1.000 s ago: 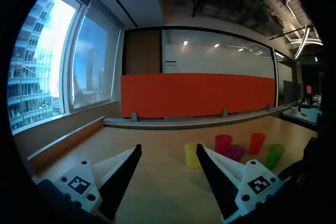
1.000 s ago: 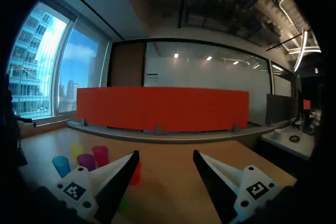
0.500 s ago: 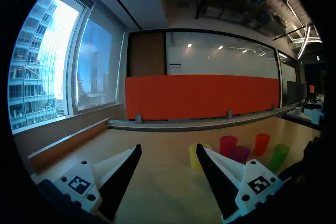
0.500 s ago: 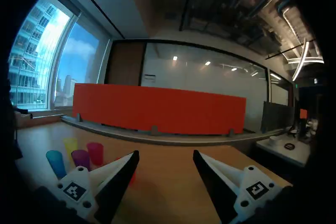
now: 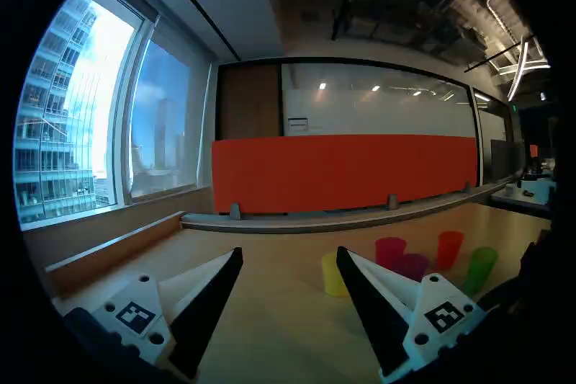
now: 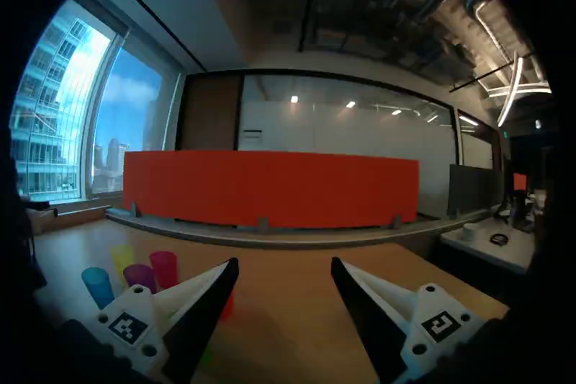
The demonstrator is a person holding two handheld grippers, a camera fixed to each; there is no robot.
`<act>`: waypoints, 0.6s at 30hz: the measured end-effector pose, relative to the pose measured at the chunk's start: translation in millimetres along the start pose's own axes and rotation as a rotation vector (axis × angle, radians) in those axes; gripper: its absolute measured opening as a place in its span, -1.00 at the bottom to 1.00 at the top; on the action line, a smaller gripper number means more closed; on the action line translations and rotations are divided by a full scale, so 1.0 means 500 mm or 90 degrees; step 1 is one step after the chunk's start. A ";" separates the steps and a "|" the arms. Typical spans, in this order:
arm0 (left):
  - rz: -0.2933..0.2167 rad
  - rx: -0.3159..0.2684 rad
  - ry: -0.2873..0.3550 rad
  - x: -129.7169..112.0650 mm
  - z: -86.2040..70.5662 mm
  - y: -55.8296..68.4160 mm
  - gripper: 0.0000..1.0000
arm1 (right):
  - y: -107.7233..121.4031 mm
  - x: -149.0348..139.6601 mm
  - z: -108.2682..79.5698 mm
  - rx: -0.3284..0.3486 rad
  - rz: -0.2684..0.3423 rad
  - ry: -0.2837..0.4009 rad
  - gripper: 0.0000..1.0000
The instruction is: Pour water
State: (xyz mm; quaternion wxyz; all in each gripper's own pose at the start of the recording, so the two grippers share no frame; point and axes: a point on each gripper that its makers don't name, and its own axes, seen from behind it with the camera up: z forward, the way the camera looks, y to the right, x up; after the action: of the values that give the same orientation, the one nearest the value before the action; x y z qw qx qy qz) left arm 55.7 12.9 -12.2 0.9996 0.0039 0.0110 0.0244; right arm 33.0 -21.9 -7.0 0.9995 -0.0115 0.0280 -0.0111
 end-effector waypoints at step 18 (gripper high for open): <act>-0.004 0.002 -0.010 -0.085 0.017 -0.007 0.93 | 0.001 -0.007 -0.004 -0.016 -0.002 -0.021 0.99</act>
State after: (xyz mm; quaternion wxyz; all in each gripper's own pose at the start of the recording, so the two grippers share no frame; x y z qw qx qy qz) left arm 13.8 7.3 -2.9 0.9997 0.0053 0.0036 0.0216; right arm 29.4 -21.5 -9.1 0.9996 -0.0243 0.0120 -0.0118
